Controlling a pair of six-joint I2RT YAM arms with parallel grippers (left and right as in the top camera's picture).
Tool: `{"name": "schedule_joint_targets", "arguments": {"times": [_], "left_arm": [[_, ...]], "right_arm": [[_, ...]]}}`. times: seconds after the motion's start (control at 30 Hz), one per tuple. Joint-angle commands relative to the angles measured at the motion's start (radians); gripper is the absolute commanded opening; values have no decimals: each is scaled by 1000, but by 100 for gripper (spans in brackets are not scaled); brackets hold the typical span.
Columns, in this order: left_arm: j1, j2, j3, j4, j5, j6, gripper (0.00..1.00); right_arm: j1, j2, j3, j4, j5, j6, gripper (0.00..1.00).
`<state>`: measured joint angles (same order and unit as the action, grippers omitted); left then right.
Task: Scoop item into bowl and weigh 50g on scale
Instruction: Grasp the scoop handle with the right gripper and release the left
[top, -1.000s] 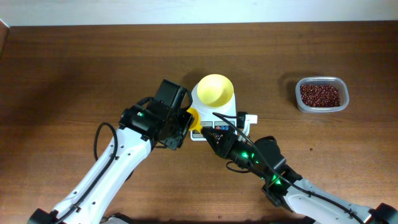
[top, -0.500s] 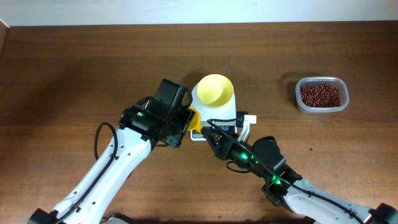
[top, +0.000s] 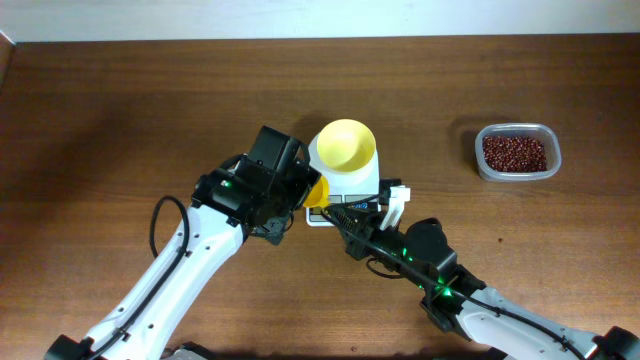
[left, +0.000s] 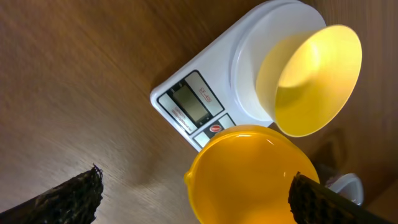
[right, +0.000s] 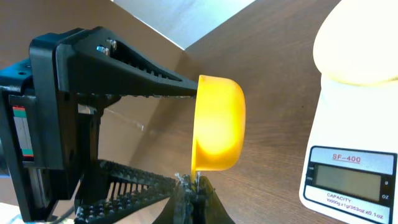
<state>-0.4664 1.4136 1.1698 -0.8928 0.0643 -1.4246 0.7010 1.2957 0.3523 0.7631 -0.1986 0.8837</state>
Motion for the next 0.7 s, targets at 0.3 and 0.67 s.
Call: {"name": "schedule_joint_targets", "arguments": {"times": [0.3, 0.67], "left_arm": [[27, -92, 11, 23, -202, 411, 99], [40, -211, 11, -27, -294, 462, 99]], "right_arm": [[4, 7, 12, -4, -6, -121, 4], [-31, 1, 60, -1, -11, -227, 4]]}}
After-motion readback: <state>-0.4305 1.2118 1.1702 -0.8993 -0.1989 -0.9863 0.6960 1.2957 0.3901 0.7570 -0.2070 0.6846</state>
